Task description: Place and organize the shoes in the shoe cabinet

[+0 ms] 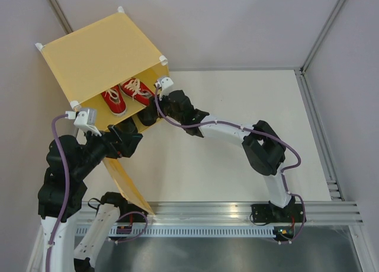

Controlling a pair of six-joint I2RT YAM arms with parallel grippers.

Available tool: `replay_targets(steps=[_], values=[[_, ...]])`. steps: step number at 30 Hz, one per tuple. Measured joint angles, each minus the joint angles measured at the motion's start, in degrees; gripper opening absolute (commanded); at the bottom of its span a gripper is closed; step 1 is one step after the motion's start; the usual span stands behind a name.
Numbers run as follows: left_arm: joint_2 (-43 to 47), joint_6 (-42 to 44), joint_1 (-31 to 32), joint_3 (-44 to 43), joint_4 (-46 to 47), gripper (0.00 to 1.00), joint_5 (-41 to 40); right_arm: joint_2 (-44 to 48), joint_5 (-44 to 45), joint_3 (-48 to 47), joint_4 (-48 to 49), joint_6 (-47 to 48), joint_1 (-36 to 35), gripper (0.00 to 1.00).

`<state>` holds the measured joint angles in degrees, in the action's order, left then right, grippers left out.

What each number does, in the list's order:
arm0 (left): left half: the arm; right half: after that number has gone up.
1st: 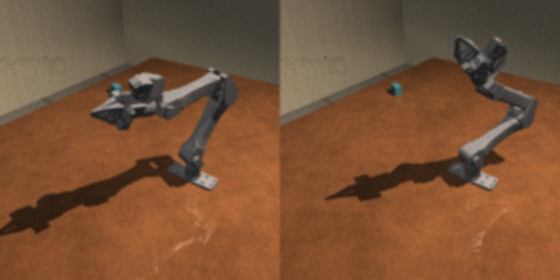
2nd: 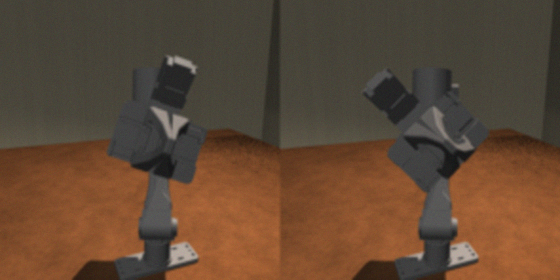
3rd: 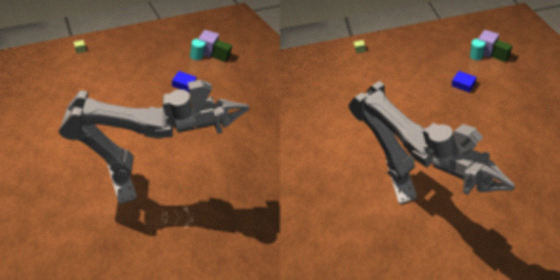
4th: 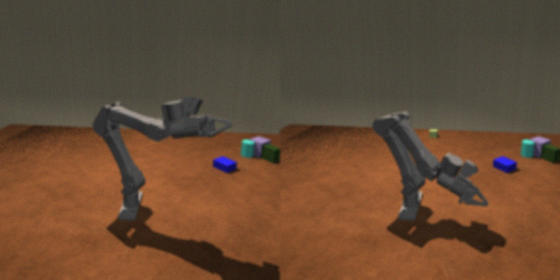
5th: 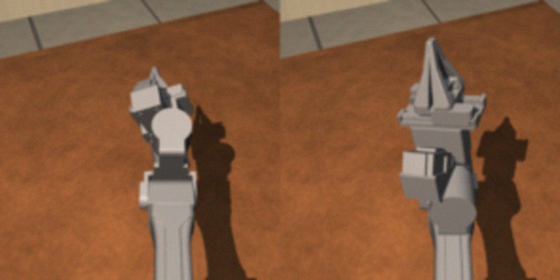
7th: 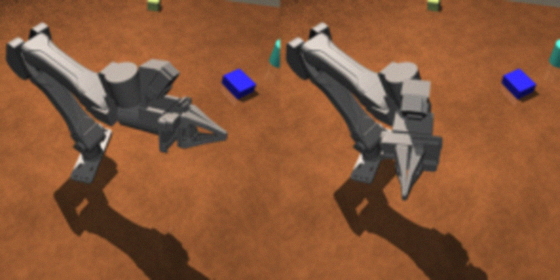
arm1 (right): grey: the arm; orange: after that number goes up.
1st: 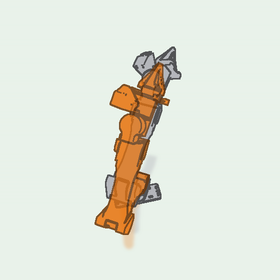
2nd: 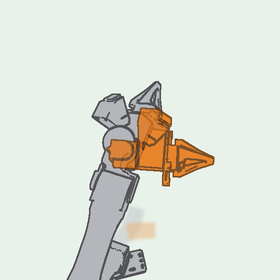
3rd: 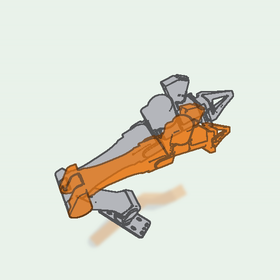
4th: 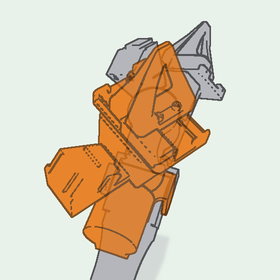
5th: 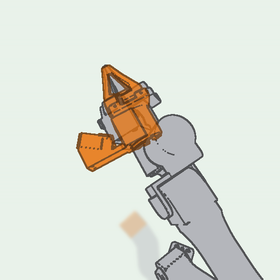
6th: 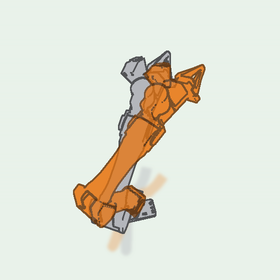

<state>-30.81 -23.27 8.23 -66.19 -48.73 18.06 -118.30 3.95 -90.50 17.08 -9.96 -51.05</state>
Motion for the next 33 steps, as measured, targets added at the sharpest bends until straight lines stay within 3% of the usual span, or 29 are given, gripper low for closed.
replay_targets(steps=[11,26,31,33], values=[[0.0,0.0,0.0,0.0,0.0,0.98,0.0,-5.6,11.6,-6.6,1.3,-2.0,-4.0,0.01],[0.0,0.0,0.0,0.0,0.0,0.98,0.1,-14.1,14.4,-16.6,2.9,-3.3,-4.4,0.01],[0.1,0.0,0.0,0.0,-0.1,0.98,0.1,-17.0,14.4,-20.5,3.0,-3.1,-4.4,0.09],[0.1,0.0,0.0,0.0,-0.2,0.98,0.1,-18.0,14.4,-22.0,2.9,-3.1,-4.3,0.27]])
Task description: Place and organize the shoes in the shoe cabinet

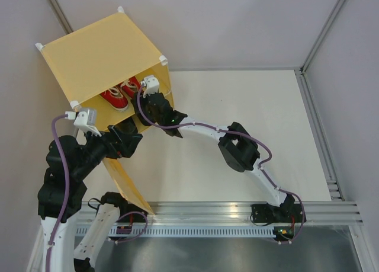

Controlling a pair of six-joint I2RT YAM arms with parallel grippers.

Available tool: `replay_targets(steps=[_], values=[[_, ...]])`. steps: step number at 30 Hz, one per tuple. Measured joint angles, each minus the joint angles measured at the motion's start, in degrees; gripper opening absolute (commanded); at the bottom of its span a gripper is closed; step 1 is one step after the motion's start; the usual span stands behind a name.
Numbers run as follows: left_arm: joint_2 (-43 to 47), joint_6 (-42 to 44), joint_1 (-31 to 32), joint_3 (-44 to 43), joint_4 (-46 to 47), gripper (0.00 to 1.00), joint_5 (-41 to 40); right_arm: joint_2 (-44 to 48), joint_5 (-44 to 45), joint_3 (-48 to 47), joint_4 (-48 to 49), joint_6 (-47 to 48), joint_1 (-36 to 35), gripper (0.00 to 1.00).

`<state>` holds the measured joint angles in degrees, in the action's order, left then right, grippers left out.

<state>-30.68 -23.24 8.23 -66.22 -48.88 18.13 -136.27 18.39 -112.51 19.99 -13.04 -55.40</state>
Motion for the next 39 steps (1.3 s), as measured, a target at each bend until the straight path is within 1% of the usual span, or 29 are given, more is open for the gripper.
replay_targets(steps=[1,2,3,4,5,8,10,11,14,15,18,21,25,26,27,28,30,31,32,37,39], values=[[0.0,0.0,0.0,0.0,0.0,0.98,0.0,-0.4,0.0,-0.6,-0.1,0.0,0.0,0.34],[0.0,0.0,0.0,0.0,0.0,0.98,0.0,-0.7,0.0,-1.0,-0.2,0.0,0.0,0.49],[0.0,0.0,0.0,0.0,0.0,0.98,0.0,-0.9,0.0,-1.1,-0.2,0.2,0.0,0.56],[0.1,0.0,0.0,0.0,0.0,0.98,0.0,-0.9,0.0,-1.2,-0.2,0.3,0.0,0.6],[0.1,0.0,0.0,0.0,0.0,0.98,0.0,-0.9,0.0,-1.2,-0.3,0.4,0.0,0.68],[0.1,0.0,0.0,0.0,0.0,0.98,0.0,-0.9,-0.2,-1.1,-0.1,0.8,0.0,0.78],[0.1,0.0,0.0,0.0,0.0,0.98,0.0,-0.7,-0.5,-0.6,0.6,0.9,0.0,0.83],[0.1,0.0,0.0,0.0,0.0,0.98,0.0,-0.3,-0.7,0.0,0.8,1.0,0.0,0.88],[0.1,0.0,0.0,0.0,0.0,0.98,0.0,1.2,-2.0,2.0,1.0,1.3,0.0,0.94],[0.1,0.0,0.0,0.0,-0.1,0.98,0.0,1.7,-2.3,2.6,0.9,1.4,0.1,0.94],[0.4,0.0,0.0,0.0,-0.2,0.98,0.1,3.4,-3.7,3.8,0.3,1.5,0.3,0.94],[0.7,0.0,0.0,0.0,-0.3,0.98,0.3,5.3,-4.7,5.1,0.0,1.5,0.3,0.92],[0.8,0.0,0.0,0.0,-0.4,0.98,0.3,9.0,-5.5,8.7,0.1,1.6,0.5,0.83],[0.8,0.0,0.0,0.0,-0.4,0.98,0.3,10.0,-5.5,9.8,0.3,1.5,0.5,0.76],[0.8,0.0,0.0,0.0,-0.4,0.98,0.3,10.9,-5.6,11.0,0.3,1.6,0.5,0.72],[0.9,0.0,0.0,0.0,-0.4,0.98,0.3,11.6,-5.6,11.9,0.3,1.5,0.5,0.62],[0.9,0.0,0.0,0.0,-0.4,0.98,0.3,13.0,-5.6,13.8,0.4,1.4,0.5,0.52],[0.9,0.0,0.0,0.0,-0.4,0.98,0.3,13.4,-5.6,14.6,0.5,1.3,0.5,0.44],[0.9,0.0,0.0,0.0,-0.4,0.98,0.3,13.7,-5.6,15.4,0.5,1.3,0.5,0.41],[0.9,0.0,0.0,0.0,-0.4,0.98,0.3,13.9,-5.6,17.3,0.0,0.7,0.5,0.31],[0.9,0.0,0.0,0.0,-0.4,0.98,0.3,13.9,-5.8,17.3,-0.3,0.6,0.5,0.3]])
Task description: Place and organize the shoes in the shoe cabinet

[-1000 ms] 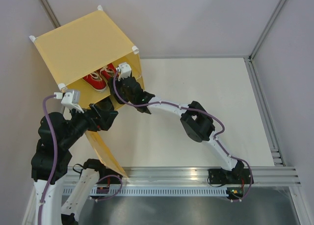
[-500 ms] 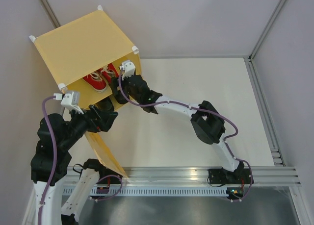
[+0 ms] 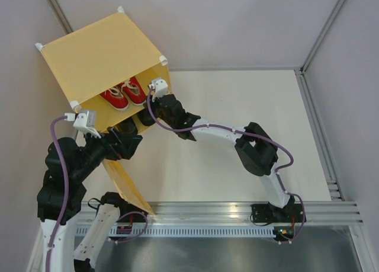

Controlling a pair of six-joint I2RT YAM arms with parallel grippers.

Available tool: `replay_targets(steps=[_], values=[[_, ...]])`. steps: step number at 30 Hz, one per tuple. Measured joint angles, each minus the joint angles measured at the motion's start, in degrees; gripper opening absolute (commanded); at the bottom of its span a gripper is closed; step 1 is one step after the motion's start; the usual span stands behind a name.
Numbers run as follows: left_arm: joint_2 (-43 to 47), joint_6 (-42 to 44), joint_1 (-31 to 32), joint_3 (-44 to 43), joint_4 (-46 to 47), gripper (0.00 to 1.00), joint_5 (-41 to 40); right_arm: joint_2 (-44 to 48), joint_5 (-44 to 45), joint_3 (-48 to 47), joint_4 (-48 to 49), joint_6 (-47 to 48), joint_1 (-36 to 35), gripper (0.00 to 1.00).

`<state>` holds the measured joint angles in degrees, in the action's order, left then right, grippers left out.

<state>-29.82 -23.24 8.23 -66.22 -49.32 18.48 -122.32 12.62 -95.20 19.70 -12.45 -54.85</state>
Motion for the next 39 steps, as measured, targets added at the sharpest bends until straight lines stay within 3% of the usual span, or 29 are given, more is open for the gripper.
replay_targets(steps=[23,39], values=[[0.0,0.0,0.0,0.0,0.0,0.98,0.0,-7.9,-0.5,-11.3,-0.9,-0.3,0.6,0.3],[0.1,0.1,0.0,0.0,-0.1,0.99,-0.1,-9.1,-1.2,-13.3,-1.5,-0.3,1.4,0.32]])
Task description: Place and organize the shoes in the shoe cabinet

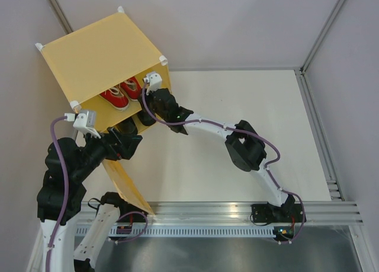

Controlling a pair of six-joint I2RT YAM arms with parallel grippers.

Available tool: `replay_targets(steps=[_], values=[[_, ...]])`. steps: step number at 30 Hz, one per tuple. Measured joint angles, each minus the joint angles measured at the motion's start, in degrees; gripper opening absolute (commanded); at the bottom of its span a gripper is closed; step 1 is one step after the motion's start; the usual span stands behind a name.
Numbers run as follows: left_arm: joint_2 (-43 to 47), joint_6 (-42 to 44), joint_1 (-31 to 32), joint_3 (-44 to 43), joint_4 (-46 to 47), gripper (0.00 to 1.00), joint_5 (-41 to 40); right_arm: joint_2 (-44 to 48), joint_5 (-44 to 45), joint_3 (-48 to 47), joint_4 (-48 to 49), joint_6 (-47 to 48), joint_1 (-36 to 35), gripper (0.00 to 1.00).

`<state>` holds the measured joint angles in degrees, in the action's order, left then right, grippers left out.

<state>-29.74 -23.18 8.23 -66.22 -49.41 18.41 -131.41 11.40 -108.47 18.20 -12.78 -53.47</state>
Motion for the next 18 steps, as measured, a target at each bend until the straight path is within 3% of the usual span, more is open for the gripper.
replay_targets(steps=[7,13,18], values=[[0.0,0.0,0.0,0.0,0.0,0.98,-0.1,-1.8,-0.2,-1.9,0.2,0.0,0.1,0.33],[0.0,0.0,0.0,0.0,0.0,0.98,-0.1,-1.6,-0.8,-1.1,0.5,0.1,0.1,0.47],[-0.2,0.0,0.0,-0.4,-0.6,0.99,-0.1,1.7,-2.8,5.3,1.4,0.1,0.4,0.61]])
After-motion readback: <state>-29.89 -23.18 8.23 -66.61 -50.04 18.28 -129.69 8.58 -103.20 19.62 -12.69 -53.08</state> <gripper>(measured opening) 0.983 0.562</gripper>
